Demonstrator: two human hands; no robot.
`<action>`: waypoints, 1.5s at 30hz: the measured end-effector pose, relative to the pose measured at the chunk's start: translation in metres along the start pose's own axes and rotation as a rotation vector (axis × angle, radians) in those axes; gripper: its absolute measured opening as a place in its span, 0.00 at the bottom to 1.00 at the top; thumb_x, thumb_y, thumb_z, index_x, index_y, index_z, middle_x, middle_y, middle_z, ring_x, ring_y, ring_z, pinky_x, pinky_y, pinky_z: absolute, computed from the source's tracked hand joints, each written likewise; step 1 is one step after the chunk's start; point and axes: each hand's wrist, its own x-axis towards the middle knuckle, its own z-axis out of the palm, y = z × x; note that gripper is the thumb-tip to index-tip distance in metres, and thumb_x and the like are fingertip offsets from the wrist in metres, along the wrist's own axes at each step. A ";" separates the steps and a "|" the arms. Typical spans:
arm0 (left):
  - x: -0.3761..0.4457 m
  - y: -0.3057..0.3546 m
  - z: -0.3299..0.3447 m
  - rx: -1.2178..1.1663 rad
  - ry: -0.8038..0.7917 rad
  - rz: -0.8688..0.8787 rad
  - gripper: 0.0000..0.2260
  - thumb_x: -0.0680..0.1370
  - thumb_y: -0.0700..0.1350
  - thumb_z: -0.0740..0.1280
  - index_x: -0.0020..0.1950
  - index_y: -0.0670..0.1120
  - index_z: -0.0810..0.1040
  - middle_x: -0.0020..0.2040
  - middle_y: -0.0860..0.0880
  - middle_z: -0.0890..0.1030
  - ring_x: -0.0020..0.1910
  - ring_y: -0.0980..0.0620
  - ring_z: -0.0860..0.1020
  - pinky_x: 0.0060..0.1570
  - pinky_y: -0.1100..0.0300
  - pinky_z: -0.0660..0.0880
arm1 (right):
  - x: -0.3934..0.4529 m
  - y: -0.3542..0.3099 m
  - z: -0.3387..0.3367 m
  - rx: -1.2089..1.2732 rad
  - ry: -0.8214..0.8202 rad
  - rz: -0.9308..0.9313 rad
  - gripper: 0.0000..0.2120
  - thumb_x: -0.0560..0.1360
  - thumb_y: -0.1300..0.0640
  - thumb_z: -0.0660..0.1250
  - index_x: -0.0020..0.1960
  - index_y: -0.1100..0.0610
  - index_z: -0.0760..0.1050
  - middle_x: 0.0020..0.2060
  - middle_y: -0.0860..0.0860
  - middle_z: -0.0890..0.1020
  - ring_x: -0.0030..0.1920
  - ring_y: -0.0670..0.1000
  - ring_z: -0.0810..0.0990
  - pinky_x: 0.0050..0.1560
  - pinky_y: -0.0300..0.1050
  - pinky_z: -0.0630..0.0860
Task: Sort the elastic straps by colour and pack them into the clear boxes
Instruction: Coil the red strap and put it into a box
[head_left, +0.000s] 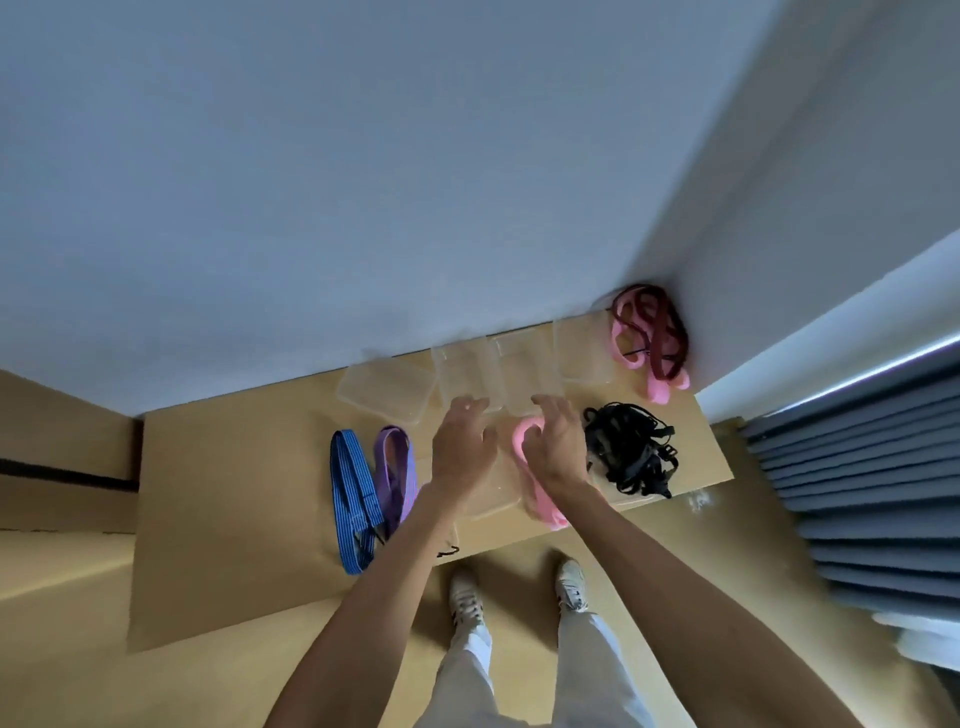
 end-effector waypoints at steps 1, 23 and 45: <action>0.007 0.017 0.005 -0.007 0.005 0.032 0.17 0.77 0.39 0.66 0.66 0.41 0.77 0.66 0.43 0.76 0.62 0.43 0.77 0.58 0.51 0.75 | 0.006 0.009 -0.014 0.008 0.028 0.013 0.23 0.70 0.73 0.62 0.64 0.64 0.76 0.60 0.61 0.79 0.60 0.62 0.75 0.56 0.54 0.74; 0.160 0.236 0.190 -0.178 -0.155 -0.241 0.10 0.78 0.43 0.67 0.56 0.42 0.84 0.56 0.45 0.84 0.57 0.47 0.80 0.58 0.58 0.73 | 0.206 0.200 -0.180 0.103 -0.123 0.265 0.20 0.73 0.59 0.71 0.64 0.60 0.76 0.61 0.57 0.74 0.59 0.57 0.77 0.57 0.48 0.75; 0.259 0.221 0.241 -0.779 -0.316 -0.667 0.16 0.83 0.53 0.62 0.54 0.39 0.75 0.39 0.50 0.74 0.35 0.56 0.73 0.36 0.63 0.68 | 0.315 0.222 -0.103 -0.049 -0.181 0.421 0.49 0.69 0.46 0.78 0.78 0.64 0.55 0.72 0.61 0.68 0.73 0.60 0.66 0.72 0.53 0.65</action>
